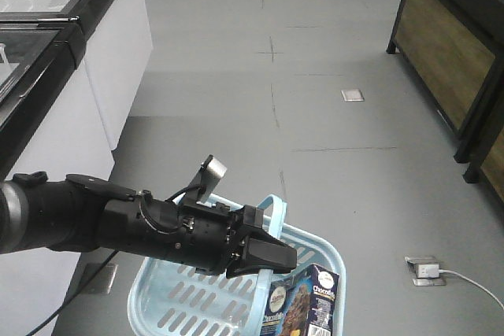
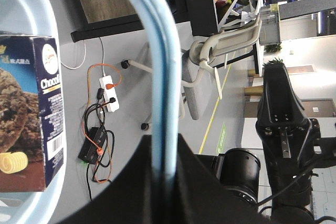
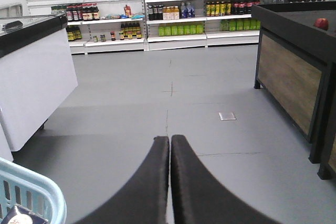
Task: Left arm holds basket, right arm returns cookies
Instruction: 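Hold the basket steady in front of the robot with the left gripper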
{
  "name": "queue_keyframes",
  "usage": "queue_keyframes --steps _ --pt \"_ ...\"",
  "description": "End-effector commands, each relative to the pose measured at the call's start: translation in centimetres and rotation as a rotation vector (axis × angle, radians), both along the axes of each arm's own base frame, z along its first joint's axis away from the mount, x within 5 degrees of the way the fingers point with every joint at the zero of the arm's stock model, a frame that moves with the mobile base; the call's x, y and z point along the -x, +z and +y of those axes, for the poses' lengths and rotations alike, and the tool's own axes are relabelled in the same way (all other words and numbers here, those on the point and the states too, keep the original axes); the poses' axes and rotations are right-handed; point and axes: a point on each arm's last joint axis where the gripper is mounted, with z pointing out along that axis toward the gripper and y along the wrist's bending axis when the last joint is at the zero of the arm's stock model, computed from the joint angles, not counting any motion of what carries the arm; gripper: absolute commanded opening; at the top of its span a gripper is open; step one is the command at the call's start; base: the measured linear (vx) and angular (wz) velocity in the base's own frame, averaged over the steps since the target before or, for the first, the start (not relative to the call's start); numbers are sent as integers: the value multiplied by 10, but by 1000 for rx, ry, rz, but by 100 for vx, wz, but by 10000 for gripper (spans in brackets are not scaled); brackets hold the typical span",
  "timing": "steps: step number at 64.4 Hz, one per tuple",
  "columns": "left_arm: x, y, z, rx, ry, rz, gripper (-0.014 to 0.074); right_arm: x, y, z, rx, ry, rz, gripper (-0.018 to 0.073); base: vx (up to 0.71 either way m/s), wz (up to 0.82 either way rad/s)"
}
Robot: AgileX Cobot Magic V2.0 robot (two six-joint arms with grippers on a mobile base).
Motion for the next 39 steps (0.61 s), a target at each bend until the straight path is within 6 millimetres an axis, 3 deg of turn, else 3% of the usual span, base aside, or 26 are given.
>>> queue_keyframes --steps 1,39 --pt "2 33 -3 135 -9 -40 -8 0 6 1 7 7 -82 -9 0 0" --pt "2 33 -3 135 -9 -40 -8 0 6 1 7 7 -82 -9 0 0"
